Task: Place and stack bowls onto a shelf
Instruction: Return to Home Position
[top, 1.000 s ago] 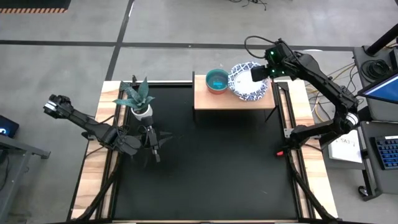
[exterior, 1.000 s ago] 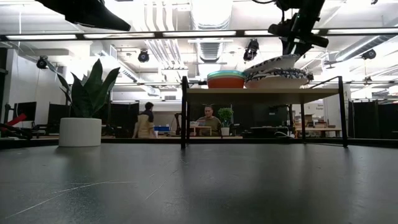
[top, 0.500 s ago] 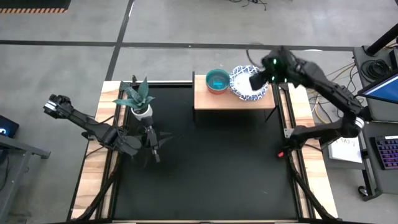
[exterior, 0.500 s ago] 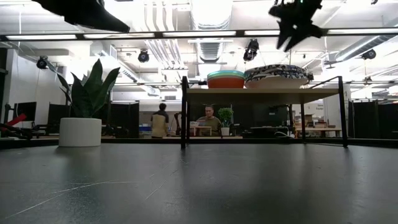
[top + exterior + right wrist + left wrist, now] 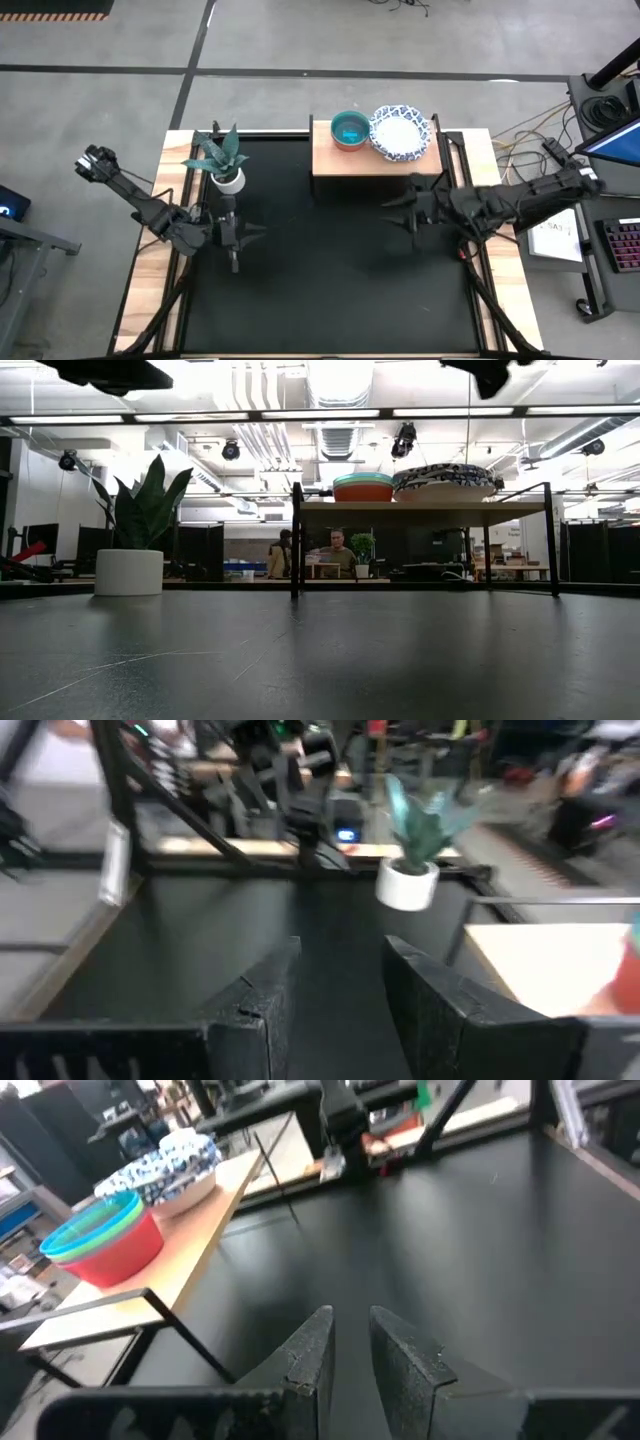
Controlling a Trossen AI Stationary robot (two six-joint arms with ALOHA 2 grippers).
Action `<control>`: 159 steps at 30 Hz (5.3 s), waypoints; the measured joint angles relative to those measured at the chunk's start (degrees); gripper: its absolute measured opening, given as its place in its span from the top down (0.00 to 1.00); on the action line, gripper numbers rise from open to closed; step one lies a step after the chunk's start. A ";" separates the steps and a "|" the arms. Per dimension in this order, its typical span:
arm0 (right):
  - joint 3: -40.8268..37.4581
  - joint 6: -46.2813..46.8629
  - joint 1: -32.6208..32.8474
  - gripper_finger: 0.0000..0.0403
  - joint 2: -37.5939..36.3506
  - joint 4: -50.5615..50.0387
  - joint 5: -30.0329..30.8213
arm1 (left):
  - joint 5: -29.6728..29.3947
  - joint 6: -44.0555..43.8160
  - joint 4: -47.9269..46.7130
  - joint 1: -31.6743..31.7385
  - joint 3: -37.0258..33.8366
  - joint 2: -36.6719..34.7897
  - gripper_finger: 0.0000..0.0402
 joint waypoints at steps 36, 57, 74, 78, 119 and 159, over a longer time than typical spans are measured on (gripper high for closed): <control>-29.62 -6.68 -18.09 0.67 -33.95 2.21 -21.04 | 16.78 -2.08 3.64 20.58 -28.21 -47.46 0.91; -37.74 -7.23 -18.11 0.67 -41.40 2.63 -20.95 | 17.79 0.41 12.42 20.54 -32.15 -45.92 0.91; -37.80 4.75 -18.11 0.67 -41.36 1.90 -14.20 | 16.79 1.59 12.10 20.54 -31.88 -44.87 0.91; -37.82 4.75 -18.11 0.67 -41.36 1.92 -14.20 | 16.79 1.59 12.12 20.54 -31.88 -44.85 0.91; -37.89 4.75 -18.11 0.67 -41.36 2.10 -14.15 | 16.77 1.57 12.19 20.54 -31.82 -44.80 0.91; -37.89 4.75 -18.09 0.67 -41.36 2.09 -14.15 | 16.75 1.55 12.19 20.54 -31.82 -44.80 0.91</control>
